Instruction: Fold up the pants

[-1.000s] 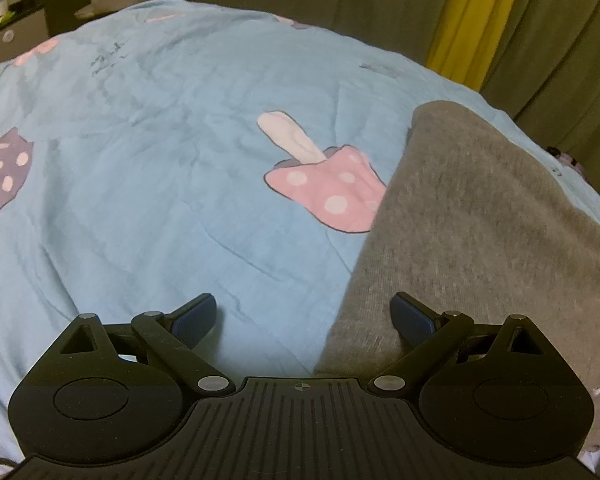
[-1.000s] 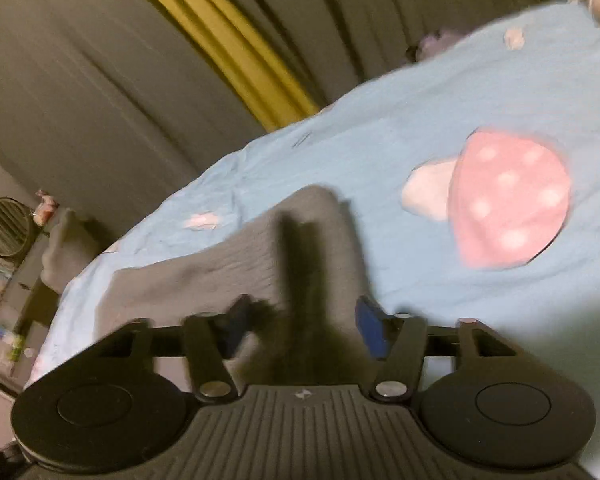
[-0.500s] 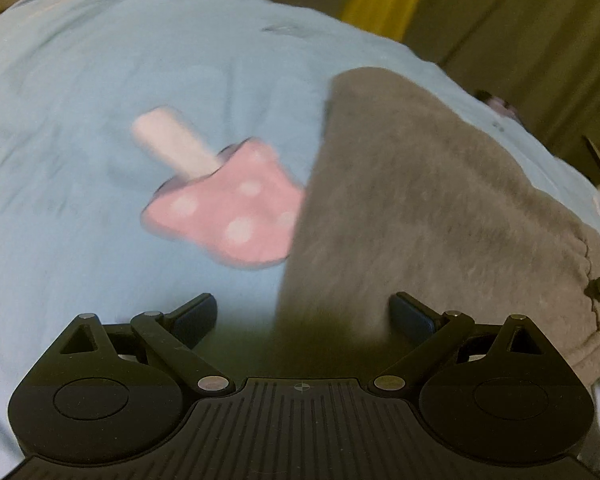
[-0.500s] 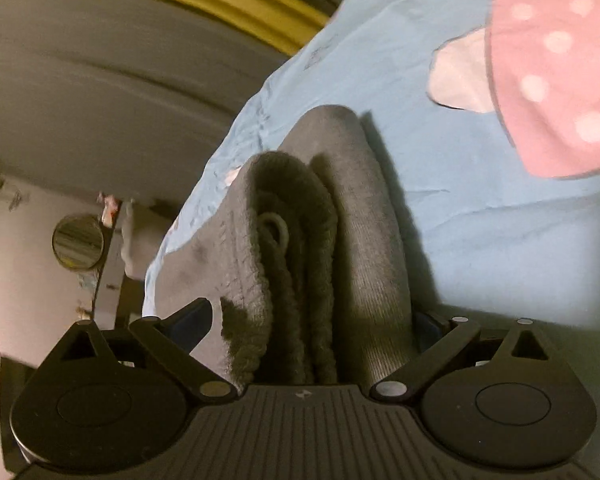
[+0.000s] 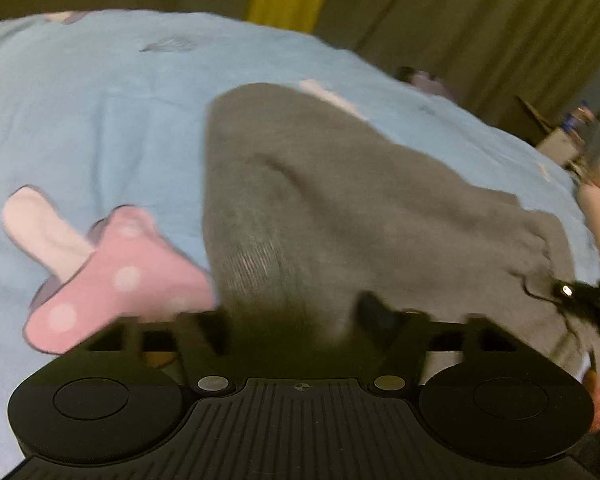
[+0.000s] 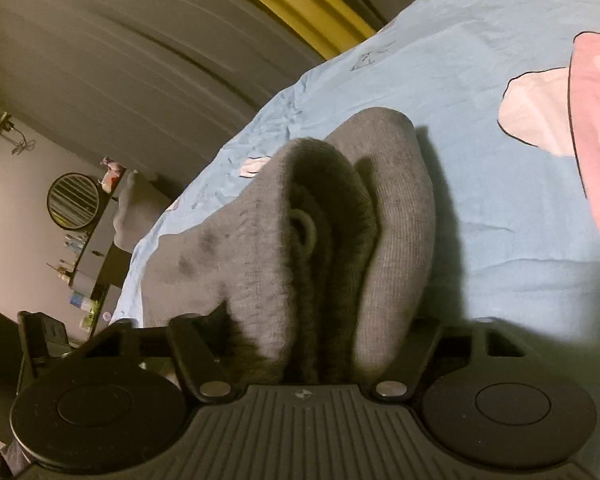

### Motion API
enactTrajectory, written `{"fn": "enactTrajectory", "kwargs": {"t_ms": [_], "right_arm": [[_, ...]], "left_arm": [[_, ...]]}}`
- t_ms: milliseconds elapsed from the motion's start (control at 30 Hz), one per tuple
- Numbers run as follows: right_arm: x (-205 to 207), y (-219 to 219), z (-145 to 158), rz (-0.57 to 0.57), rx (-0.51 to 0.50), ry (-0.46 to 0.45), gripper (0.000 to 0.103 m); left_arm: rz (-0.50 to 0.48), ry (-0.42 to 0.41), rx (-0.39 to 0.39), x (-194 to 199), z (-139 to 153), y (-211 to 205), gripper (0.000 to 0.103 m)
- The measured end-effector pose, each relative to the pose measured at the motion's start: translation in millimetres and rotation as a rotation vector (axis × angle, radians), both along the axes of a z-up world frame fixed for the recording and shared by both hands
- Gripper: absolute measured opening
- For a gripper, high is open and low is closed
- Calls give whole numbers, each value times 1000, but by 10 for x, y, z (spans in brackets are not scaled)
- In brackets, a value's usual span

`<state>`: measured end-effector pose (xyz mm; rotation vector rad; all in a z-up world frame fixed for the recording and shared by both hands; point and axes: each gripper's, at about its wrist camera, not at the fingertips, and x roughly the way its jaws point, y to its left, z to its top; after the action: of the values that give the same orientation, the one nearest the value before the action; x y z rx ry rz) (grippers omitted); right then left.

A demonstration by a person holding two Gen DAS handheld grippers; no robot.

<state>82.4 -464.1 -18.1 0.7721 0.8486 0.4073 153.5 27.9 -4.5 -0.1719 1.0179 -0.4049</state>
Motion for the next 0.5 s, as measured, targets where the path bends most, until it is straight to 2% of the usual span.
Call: {"fn": "enactTrajectory", "kwargs": {"t_ms": [67,100,133,200,300,333,400,433,467,500], "right_arm": [[18,1,2,5,-4,9,71],[42,19,-6,13,-9,14,77],[55,30,-15,20,-7,14,81],[88,82,6,30,-9,2,92],[84,112,25,29,-23,-3,91],[82,109,21,23,-20,-3,90],[65,107,32,12,-39,-9,81],[53,136,26,7,-58,-13,77],[39,137,34,3,-78,-20,71],[26,126,36,-2,-75,-26,70]], "left_arm": [[-9,-5,8,7,-22,-11,61],[-9,4,10,27,-47,-13,67],[-1,17,12,50,-57,-5,82],[22,76,-12,157,-109,-27,92],[38,96,19,243,-123,-143,96],[37,90,38,261,-117,-185,95],[20,68,34,210,-69,-203,74],[22,63,34,192,-41,-201,68],[30,56,32,164,-14,-182,58],[38,46,24,130,20,-155,49]]}}
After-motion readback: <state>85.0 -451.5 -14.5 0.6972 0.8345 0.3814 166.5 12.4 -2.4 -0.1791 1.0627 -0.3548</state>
